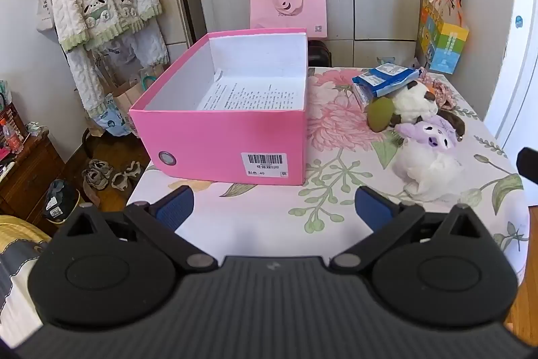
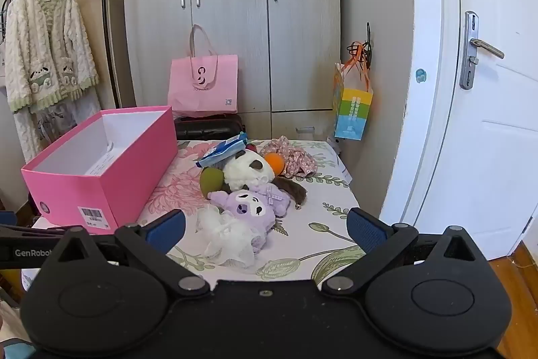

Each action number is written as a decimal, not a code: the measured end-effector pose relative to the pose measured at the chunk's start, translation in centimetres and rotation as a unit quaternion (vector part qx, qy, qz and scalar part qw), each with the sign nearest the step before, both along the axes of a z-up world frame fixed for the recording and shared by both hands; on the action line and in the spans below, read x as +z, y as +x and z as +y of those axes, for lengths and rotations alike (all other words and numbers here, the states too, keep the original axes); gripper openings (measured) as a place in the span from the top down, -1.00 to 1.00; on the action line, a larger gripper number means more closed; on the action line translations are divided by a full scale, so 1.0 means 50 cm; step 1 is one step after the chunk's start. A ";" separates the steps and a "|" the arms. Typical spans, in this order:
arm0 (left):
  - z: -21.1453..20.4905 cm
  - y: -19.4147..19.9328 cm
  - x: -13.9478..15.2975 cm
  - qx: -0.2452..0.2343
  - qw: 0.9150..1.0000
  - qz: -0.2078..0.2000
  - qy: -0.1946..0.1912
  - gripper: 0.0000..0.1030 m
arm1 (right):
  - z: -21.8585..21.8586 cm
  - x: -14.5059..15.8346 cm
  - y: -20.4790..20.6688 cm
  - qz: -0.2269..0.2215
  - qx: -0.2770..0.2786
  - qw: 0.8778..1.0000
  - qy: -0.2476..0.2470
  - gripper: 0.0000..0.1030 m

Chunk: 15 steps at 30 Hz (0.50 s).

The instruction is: Organize soft objects

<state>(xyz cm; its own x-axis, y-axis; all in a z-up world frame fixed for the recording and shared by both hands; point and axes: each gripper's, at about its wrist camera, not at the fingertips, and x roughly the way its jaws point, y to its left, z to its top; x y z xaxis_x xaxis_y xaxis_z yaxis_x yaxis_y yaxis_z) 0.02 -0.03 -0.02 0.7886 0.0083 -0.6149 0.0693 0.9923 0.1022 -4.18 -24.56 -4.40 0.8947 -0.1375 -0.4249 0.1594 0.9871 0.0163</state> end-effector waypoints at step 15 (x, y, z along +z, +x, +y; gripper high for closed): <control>-0.001 0.002 -0.005 0.004 1.000 0.002 -0.007 -1.00 | -0.003 -0.002 -0.001 0.003 -0.003 1.000 -0.003 -1.00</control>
